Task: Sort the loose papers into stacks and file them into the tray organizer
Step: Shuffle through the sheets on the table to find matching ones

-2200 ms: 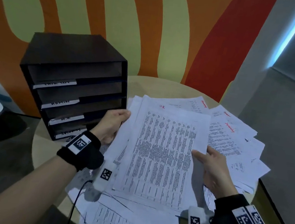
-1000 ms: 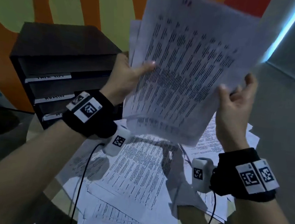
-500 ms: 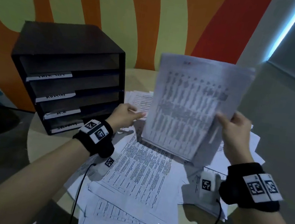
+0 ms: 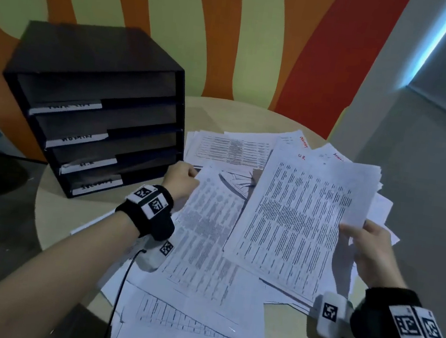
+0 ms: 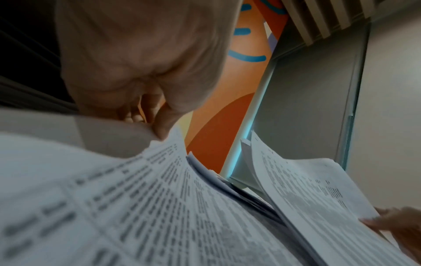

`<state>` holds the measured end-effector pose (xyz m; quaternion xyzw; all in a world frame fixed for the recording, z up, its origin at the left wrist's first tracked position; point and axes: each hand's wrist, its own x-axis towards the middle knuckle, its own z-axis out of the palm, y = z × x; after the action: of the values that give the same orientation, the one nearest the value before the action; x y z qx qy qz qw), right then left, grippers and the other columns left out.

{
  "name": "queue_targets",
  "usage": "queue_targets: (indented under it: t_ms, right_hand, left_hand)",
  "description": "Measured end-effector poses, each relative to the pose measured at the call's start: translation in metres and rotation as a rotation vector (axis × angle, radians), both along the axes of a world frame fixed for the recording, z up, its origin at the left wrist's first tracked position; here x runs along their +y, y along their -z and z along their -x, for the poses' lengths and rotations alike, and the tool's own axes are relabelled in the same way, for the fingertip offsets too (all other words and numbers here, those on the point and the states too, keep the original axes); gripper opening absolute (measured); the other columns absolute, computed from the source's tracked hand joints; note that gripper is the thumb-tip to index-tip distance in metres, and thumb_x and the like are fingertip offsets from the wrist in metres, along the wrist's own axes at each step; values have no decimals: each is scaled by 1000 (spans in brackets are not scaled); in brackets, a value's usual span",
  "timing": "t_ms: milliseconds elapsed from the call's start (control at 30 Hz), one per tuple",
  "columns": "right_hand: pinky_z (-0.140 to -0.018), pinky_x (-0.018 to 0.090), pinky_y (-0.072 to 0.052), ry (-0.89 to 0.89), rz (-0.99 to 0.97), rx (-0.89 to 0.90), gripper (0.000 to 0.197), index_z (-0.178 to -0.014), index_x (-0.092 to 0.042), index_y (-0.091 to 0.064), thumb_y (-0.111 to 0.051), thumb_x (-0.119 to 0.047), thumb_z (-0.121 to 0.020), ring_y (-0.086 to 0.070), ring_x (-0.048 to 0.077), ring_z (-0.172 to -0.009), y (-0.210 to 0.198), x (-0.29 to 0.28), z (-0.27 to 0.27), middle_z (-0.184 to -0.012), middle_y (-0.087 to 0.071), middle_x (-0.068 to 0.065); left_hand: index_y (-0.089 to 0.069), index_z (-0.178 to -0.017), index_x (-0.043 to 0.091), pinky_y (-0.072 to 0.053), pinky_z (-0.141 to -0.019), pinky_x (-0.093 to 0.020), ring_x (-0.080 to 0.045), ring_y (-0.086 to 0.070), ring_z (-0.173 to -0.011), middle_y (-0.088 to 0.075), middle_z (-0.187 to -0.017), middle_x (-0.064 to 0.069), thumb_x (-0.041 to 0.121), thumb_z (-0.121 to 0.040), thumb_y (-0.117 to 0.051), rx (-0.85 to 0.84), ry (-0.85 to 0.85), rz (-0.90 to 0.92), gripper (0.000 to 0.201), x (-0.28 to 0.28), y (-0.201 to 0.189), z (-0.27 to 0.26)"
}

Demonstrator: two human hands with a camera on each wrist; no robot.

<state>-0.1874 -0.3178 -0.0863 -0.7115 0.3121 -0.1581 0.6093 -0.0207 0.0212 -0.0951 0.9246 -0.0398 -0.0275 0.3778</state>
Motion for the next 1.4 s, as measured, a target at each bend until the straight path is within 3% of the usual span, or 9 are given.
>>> queue_targets:
  t_ms: [267, 467, 633, 800, 900, 1033, 1133, 1300, 1400]
  right_hand:
    - [-60, 31, -36, -55, -6, 36, 16, -103, 2, -65, -62, 0, -88, -53, 25, -72, 5, 12, -8, -83, -62, 13]
    - [-69, 35, -38, -133, -45, 37, 14, -101, -2, -67, -63, -1, -87, -54, 27, -82, 8, 26, -12, -82, -63, 12]
    - [-66, 33, -48, -228, -134, 50, 17, -100, -9, -69, -60, 0, -90, -64, 24, -78, 3, 45, -15, -88, -72, 7]
    - [-97, 40, -46, -282, -235, -25, 21, -113, -6, -68, -60, -5, -93, -63, 25, -109, -5, 70, -28, -112, -71, 8]
    - [-87, 36, -48, -325, -284, -79, 24, -117, -5, -65, -60, -7, -94, -64, 21, -106, -17, 91, -43, -113, -71, 6]
    - [-51, 23, -48, -391, -281, -89, 21, -107, -4, -50, -64, -10, -92, -60, 15, -75, -37, 118, -61, -92, -61, 3]
    - [-52, 26, -49, -323, -204, -177, 10, -101, -4, -53, -58, -2, -93, -62, 18, -69, -59, 136, -67, -88, -65, 9]
    - [-76, 32, -56, -249, 24, -463, 22, -107, -18, -54, -52, -1, -94, -70, 15, -87, -101, 147, -65, -95, -73, -5]
    - [-84, 28, -53, -256, 175, -624, 16, -99, -24, -56, -52, -9, -96, -65, 13, -93, -124, 152, -60, -98, -69, -6]
  left_hand:
    - [-55, -67, 10, -40, -65, -25, -17, -48, -61, -51, -66, -6, -4, -89, -61, 78, -309, 422, 26, 33, -3, 1]
    - [-68, -103, -1, -56, -80, -39, -30, -69, -90, -72, -97, -16, 3, -91, -65, 380, -48, 455, 13, 45, -13, 13]
    - [-70, -92, -2, -58, -70, -39, -31, -72, -79, -74, -83, -15, -1, -94, -57, 99, 11, 585, 13, 47, -33, 27]
    - [-71, -102, 4, -60, -71, -37, -28, -73, -84, -75, -93, -13, 4, -95, -56, -54, 49, 810, 16, 67, -69, 28]
    - [-70, -103, 6, -58, -66, -33, -22, -73, -79, -76, -90, -8, 7, -97, -55, -89, 107, 841, 16, 68, -82, 27]
    - [-69, -95, 8, -56, -62, -27, -15, -72, -72, -76, -81, -1, 28, -101, -45, -95, 136, 857, 32, 49, -95, 35]
    - [-68, -100, 6, -59, -68, -31, -19, -73, -81, -76, -88, -4, 50, -79, -53, -86, 215, 952, 51, 36, -107, 45]
    - [-69, -97, 9, -56, -82, -50, -30, -69, -92, -72, -97, -13, 11, -88, -69, -381, 185, 849, 9, 32, -131, 42]
    - [-72, -89, 17, -57, -86, -47, -28, -70, -93, -74, -91, -4, 9, -88, -70, -503, 189, 937, 9, 31, -148, 41]
